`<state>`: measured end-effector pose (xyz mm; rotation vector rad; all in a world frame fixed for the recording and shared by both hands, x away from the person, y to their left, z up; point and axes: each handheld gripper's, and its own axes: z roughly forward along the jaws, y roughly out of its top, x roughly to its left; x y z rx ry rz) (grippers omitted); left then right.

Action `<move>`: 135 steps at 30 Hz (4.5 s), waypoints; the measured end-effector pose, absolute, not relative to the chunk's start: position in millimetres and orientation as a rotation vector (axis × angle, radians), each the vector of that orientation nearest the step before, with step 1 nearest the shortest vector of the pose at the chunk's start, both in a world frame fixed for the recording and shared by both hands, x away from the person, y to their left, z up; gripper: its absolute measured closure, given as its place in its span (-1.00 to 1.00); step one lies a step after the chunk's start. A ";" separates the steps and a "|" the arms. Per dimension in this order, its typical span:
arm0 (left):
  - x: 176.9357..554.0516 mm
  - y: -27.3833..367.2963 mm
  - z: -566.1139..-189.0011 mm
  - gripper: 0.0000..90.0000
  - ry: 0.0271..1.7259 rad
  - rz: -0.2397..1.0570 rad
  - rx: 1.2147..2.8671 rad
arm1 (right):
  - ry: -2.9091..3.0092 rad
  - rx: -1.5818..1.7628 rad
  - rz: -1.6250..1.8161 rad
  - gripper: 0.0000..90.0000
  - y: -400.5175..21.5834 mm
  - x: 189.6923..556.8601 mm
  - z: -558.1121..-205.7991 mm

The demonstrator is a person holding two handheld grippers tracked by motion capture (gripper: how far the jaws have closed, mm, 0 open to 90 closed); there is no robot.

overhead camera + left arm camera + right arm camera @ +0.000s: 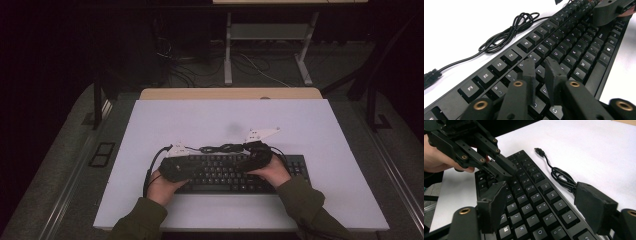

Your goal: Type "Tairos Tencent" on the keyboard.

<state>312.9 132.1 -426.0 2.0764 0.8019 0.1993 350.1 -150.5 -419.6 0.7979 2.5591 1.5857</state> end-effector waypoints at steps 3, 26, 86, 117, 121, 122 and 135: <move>311.8 134.5 -424.9 0.54 0.800 0.203 2.068 | 2.564 0.797 1.586 -0.34 -152.1 349.6 -419.3; 297.6 153.3 -423.2 -0.43 0.771 0.204 2.000 | 2.597 0.816 1.562 0.54 -161.3 340.1 -421.5; 293.0 159.0 -428.0 -0.58 0.744 0.198 2.002 | 2.690 0.798 1.372 0.91 -153.8 340.7 -436.2; 292.3 181.9 -429.5 0.36 0.795 0.232 2.006 | 2.597 0.868 1.507 -0.27 -158.9 344.7 -436.1; 294.5 184.3 -430.8 0.59 0.806 0.223 2.009 | 2.597 0.871 1.503 -0.28 -158.7 344.4 -436.8; 294.4 184.0 -430.7 0.66 0.805 0.227 2.015 | 2.599 0.864 1.501 -0.28 -158.7 344.4 -437.1; 299.2 176.5 -433.3 0.97 0.799 0.197 2.049 | 2.600 0.858 1.489 -0.28 -157.6 343.5 -437.5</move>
